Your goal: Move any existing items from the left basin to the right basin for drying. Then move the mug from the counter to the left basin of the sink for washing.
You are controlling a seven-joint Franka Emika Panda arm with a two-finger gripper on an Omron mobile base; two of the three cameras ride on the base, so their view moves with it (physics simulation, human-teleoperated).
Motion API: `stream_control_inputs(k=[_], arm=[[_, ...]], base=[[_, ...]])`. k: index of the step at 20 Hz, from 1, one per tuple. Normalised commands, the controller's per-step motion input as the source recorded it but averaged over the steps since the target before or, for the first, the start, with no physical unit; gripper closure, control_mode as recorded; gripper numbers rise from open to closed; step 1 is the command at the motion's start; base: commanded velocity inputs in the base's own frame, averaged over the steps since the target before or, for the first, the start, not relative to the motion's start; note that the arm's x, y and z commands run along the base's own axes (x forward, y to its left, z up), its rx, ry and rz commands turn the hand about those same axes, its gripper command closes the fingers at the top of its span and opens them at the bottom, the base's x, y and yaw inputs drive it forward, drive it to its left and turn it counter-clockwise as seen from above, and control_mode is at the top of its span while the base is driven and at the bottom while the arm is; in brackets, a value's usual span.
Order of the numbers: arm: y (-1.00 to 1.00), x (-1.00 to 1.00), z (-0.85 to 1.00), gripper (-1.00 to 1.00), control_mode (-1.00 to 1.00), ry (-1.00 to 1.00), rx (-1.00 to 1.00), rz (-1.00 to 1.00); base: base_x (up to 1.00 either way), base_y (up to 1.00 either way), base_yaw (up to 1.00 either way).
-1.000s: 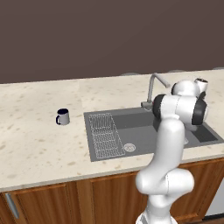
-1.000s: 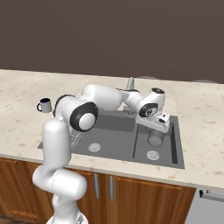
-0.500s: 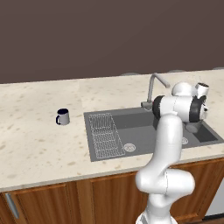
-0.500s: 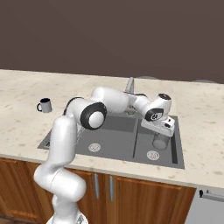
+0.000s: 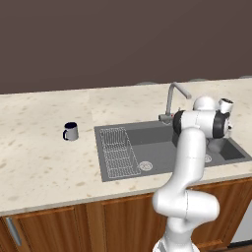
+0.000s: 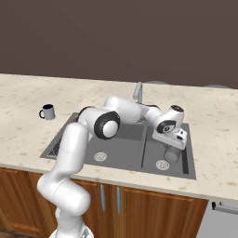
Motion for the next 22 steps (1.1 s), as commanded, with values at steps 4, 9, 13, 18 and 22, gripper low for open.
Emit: stream_control_inputs(k=[4, 9, 13, 18, 22], arm=[[-0.04, 0.12, -0.35, 1.00, -1.00, 0.00, 0.00, 0.00], [-0.02, 0.06, -0.29, 1.00, -1.00, 0.00, 0.00, 0.00], [0.00, 0.05, -0.26, 1.00, -1.00, 0.00, 0.00, 0.00], [0.00, 0.03, -0.21, 1.00, -1.00, 0.00, 0.00, 0.00], [-0.01, 0.01, -0.20, 1.00, -1.00, 0.00, -0.01, 0.00]], base=[[0.00, 0.00, 0.00], [0.00, 0.00, 0.00], [0.00, 0.00, 0.00], [0.00, 0.00, 0.00], [0.00, 0.00, 0.00]])
